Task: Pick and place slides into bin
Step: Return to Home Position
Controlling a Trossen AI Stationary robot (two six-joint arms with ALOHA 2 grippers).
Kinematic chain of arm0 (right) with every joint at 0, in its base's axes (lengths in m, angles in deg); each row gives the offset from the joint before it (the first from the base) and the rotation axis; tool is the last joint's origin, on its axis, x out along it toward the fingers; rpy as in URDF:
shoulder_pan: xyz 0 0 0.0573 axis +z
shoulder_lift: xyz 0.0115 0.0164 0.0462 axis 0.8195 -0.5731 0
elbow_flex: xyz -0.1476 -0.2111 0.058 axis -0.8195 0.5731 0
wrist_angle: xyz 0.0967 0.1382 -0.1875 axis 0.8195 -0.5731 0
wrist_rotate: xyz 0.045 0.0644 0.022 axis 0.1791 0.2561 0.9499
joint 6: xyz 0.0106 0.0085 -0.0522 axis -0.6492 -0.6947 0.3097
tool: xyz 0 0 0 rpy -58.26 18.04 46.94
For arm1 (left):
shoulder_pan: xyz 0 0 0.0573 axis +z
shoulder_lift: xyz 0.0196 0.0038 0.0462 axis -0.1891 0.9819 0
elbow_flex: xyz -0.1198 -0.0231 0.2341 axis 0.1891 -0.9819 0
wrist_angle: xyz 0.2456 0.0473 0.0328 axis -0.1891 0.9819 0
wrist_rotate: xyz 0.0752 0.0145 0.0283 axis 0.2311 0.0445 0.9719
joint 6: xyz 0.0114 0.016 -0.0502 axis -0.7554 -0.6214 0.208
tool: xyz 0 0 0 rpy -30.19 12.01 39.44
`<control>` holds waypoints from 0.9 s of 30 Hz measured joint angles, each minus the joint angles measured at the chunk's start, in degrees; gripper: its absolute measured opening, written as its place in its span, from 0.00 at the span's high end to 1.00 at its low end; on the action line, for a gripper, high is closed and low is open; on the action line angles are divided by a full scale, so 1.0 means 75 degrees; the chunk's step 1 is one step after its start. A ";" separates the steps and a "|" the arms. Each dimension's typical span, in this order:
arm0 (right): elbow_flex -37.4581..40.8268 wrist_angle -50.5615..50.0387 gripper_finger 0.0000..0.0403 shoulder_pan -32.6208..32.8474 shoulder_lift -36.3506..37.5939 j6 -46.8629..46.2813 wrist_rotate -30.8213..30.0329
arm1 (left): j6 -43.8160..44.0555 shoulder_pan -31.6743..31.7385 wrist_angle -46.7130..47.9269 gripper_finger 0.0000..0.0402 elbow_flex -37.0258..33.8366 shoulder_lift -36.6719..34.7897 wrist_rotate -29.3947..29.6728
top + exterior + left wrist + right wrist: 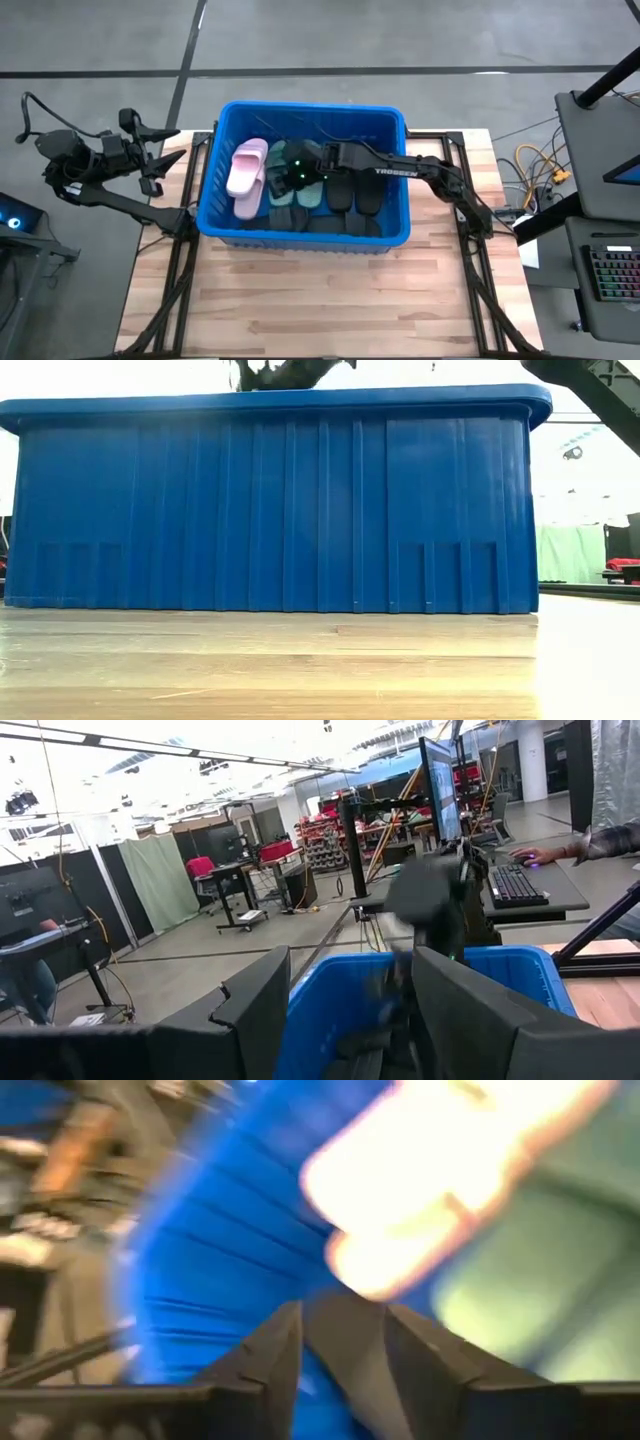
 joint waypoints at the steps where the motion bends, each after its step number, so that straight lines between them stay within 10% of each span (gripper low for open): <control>1: -0.0190 0.0242 0.68 0.0037 0.0016 0.0344 -0.0001 | 0.0000 0.0000 -0.0003 0.51 0.0000 0.0000 0.0000; 15: -0.0560 0.1682 0.98 0.0600 0.1776 0.4965 -0.0459 | -0.0003 0.0000 -0.0010 0.51 0.0000 -0.0003 0.0000; 27: 0.3340 0.3217 0.98 0.1081 0.4977 0.5947 -0.0418 | 0.0000 0.0000 -0.0025 0.51 0.0000 0.0023 0.0085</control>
